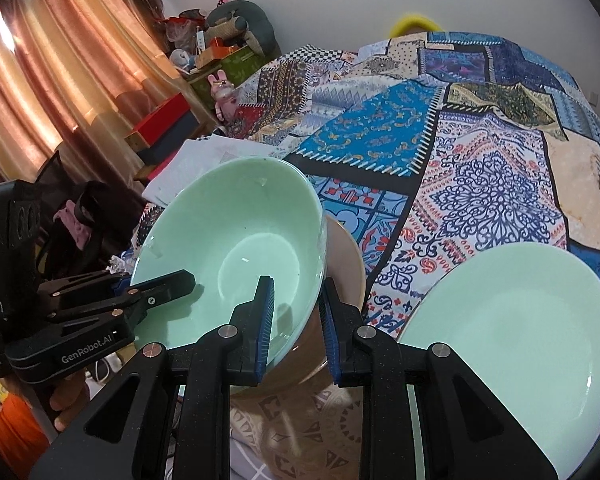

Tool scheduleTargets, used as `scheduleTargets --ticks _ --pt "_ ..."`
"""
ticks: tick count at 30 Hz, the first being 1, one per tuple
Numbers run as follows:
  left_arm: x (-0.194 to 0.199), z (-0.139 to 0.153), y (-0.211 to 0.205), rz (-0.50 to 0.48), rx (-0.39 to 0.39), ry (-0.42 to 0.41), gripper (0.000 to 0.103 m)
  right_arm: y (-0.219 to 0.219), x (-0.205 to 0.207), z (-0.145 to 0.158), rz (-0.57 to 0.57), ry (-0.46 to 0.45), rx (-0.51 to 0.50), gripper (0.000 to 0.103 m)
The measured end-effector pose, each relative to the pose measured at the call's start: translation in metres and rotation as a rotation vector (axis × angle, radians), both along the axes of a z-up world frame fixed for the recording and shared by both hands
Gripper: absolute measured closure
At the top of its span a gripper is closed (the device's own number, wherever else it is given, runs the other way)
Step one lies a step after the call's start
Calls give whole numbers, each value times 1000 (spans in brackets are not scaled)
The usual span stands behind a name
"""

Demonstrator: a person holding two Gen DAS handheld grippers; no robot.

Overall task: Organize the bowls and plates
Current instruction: 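Lower the light green bowl into the pink bowl with the right gripper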

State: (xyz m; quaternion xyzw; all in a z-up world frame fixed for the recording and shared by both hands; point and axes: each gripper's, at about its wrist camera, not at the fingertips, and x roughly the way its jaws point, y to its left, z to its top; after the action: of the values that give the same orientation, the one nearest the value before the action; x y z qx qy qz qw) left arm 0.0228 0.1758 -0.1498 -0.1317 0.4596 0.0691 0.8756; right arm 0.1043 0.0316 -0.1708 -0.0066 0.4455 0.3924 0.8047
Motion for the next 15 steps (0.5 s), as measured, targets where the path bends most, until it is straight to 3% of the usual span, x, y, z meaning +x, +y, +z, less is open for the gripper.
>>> scheduleTargets --ticks 15 --pt "-1 -20 3 23 14 18 85 1 0 -9 -10 -23 -30 82"
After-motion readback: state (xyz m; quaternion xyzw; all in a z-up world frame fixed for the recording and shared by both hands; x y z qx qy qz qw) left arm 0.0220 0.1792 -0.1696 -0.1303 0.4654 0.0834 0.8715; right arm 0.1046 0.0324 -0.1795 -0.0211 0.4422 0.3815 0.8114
